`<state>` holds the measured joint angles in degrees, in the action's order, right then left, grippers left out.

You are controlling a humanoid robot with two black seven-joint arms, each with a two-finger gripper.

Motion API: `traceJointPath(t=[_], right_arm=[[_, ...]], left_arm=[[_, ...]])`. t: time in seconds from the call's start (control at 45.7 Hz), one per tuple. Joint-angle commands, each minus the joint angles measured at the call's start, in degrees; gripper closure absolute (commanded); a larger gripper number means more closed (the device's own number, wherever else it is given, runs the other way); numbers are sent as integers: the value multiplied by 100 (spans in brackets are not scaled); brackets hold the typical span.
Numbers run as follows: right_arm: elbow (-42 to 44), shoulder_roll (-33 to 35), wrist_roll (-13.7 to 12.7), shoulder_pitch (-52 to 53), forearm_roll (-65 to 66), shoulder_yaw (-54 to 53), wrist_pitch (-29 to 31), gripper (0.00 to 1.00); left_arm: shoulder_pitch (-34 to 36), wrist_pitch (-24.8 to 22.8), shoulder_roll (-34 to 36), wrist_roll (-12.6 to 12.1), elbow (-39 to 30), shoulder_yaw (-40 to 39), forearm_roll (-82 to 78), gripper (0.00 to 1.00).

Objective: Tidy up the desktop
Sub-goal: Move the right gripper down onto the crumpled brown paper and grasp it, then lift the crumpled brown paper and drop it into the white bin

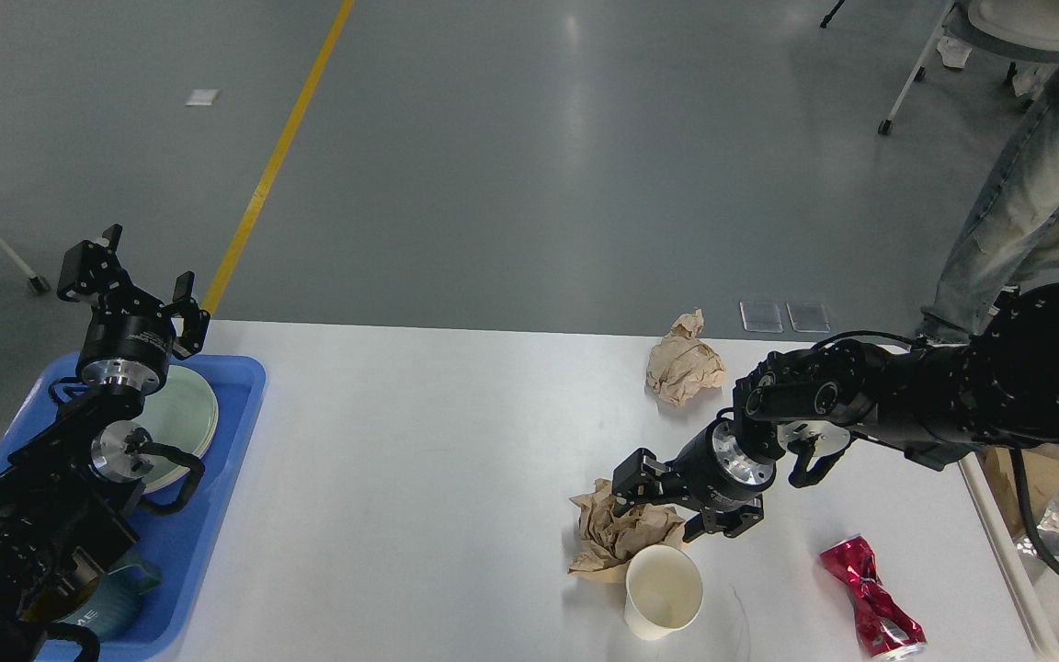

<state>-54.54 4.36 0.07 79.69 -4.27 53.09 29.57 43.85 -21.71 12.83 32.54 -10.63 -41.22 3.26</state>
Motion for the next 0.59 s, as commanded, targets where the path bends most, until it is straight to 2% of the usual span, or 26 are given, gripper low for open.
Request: traceJointPath(t=[0.0, 0.35, 0.569], right_arm=[[-39, 12, 2, 3, -100, 0, -4, 100], [-127, 91, 2, 170, -109, -9, 154, 100], [-365, 548, 2, 969, -109, -53, 356, 100]], left_arm=[[0, 0, 0, -2, 0, 0, -1, 4], [-8, 0, 0, -2, 0, 0, -1, 4], [0, 0, 0, -2, 0, 0, -1, 4]])
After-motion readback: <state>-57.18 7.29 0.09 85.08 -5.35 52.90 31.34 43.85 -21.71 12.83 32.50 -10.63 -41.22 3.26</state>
